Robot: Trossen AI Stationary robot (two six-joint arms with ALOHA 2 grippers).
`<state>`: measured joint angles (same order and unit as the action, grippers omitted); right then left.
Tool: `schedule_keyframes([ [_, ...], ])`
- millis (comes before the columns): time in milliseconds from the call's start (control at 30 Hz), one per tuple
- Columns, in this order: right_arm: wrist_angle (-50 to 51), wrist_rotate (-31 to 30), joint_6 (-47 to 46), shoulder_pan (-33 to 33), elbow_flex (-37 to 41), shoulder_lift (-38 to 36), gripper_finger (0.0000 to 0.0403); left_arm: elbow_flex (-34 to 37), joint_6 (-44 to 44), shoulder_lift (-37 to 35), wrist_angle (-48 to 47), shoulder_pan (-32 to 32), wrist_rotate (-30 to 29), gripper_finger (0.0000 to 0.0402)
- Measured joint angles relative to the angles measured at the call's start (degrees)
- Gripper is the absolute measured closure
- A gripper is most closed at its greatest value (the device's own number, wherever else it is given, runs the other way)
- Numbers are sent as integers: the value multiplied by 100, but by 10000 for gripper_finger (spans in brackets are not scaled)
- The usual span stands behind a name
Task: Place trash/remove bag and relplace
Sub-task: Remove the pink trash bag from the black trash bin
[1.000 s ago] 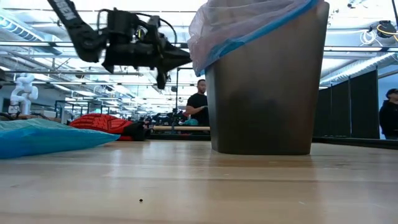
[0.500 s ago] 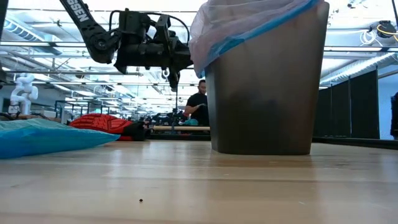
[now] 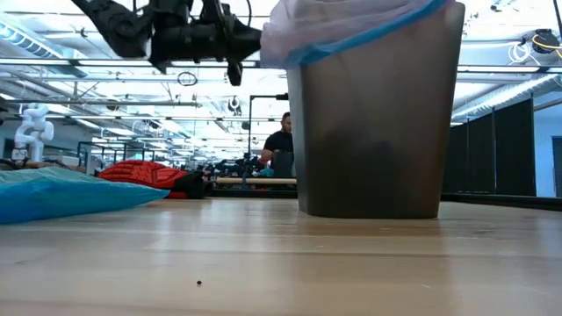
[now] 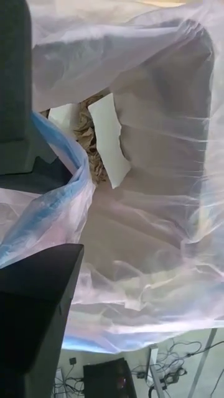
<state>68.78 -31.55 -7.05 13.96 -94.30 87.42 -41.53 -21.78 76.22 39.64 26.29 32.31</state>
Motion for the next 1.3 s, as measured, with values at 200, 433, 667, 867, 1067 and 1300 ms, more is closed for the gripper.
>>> schedule_keyframes([
  [200, -250, -329, -307, -3, -2, -2, 269, -640, 986, -471, -1703, -239, -538, 401],
  [433, -541, -267, -869, -46, -8, -4, 231, -1107, 1965, -707, -3033, -815, -1673, 401],
  [667, -241, -261, -1278, -46, -629, -9, 166, -1123, 2137, -707, -3410, -1082, -2209, 401],
  [867, 51, -288, -894, -289, -1129, -17, 146, -1124, 2264, -751, -3489, -1172, -2334, 401],
  [1067, 18, 995, -296, -1341, -1128, -3, 159, -1125, 2271, -881, -3682, -1181, -2334, 401],
  [1300, 606, 2292, -652, -1841, -1128, -133, 160, -1125, 2554, -1433, -4148, -1161, -2617, 401],
])
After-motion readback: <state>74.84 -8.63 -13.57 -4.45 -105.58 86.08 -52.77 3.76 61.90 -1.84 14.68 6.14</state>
